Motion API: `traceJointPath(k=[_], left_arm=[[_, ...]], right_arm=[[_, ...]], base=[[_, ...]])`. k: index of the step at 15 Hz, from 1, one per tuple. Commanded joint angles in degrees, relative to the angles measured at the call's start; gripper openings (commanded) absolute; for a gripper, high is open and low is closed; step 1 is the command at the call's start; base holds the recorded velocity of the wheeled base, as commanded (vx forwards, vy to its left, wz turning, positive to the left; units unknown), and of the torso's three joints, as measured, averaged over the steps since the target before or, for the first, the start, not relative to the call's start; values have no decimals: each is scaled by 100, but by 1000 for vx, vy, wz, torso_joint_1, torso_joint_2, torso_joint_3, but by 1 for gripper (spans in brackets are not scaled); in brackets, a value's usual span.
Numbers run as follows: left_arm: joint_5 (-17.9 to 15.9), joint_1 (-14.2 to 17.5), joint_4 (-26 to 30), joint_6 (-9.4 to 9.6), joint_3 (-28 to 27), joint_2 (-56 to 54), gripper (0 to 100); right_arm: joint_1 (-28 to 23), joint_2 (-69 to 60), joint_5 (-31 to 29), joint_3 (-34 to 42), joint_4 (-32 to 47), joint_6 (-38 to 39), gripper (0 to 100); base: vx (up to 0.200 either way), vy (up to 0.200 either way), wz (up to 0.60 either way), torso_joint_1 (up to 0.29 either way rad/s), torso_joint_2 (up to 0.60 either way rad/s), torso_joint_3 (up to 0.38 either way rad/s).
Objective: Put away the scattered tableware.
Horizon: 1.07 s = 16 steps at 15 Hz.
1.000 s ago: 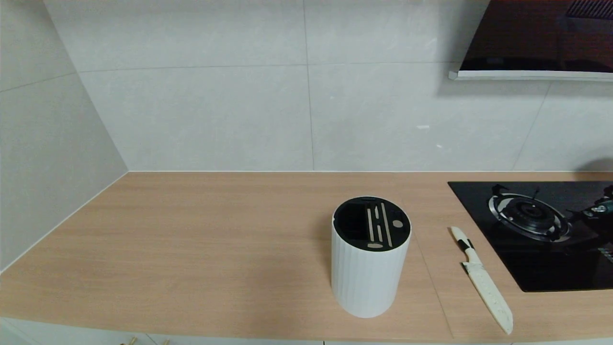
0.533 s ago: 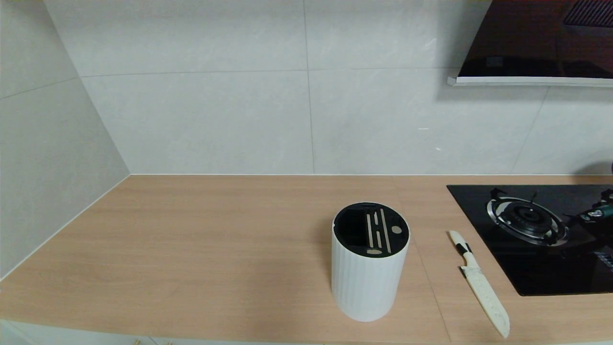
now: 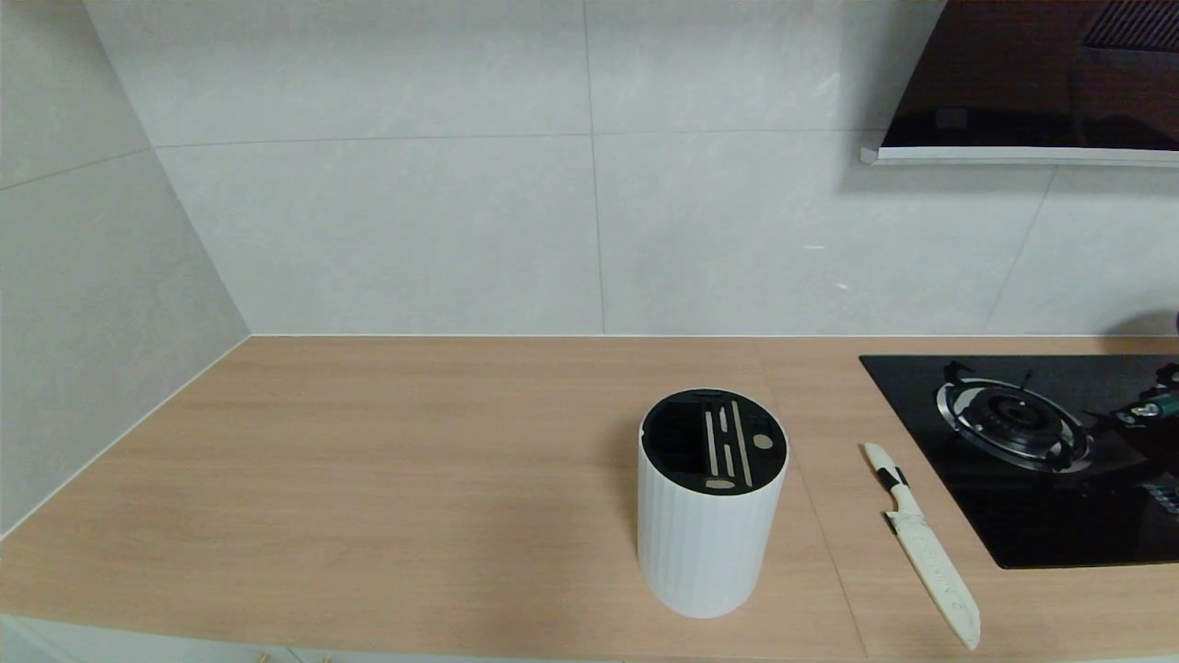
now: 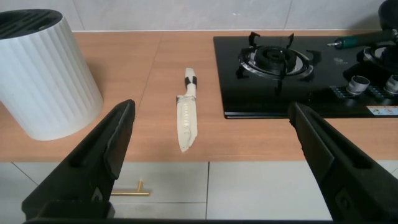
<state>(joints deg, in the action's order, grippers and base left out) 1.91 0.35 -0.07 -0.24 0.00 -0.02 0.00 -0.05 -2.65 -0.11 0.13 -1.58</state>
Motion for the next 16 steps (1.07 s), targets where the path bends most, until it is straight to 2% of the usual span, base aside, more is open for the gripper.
traceJointPath(k=[1,4,5,6,7,12,16], left_arm=[[2,9,-1,7,0,2,100],[-7,0,-1,-2,0,2,100],[2,9,-1,-2,0,2,100],[2,9,-1,-2,0,2,100],[2,9,-1,-2,0,2,100],[2,9,-1,-2,0,2,100],[2,0,-1,-2,0,2,100]], right_arm=[[9,5,10,-7,-13,-140,100],[18,242,18,-33,-13,-184,100],[35,312,62,-235,-40,-167,100],[132,638,247,-868,-31,-52,100],[246,1191,326,-1299,-31,9,100],[457,3661,423,-2134,-84,0,100],[791,5164,414,-2397,-409,9,100]], base=[[0,0,0,0,0,0],[0,0,0,0,0,0],[0,0,0,0,0,0],[0,0,0,0,0,0],[0,0,0,0,0,0],[0,0,0,0,0,0],[0,0,0,0,0,0]])
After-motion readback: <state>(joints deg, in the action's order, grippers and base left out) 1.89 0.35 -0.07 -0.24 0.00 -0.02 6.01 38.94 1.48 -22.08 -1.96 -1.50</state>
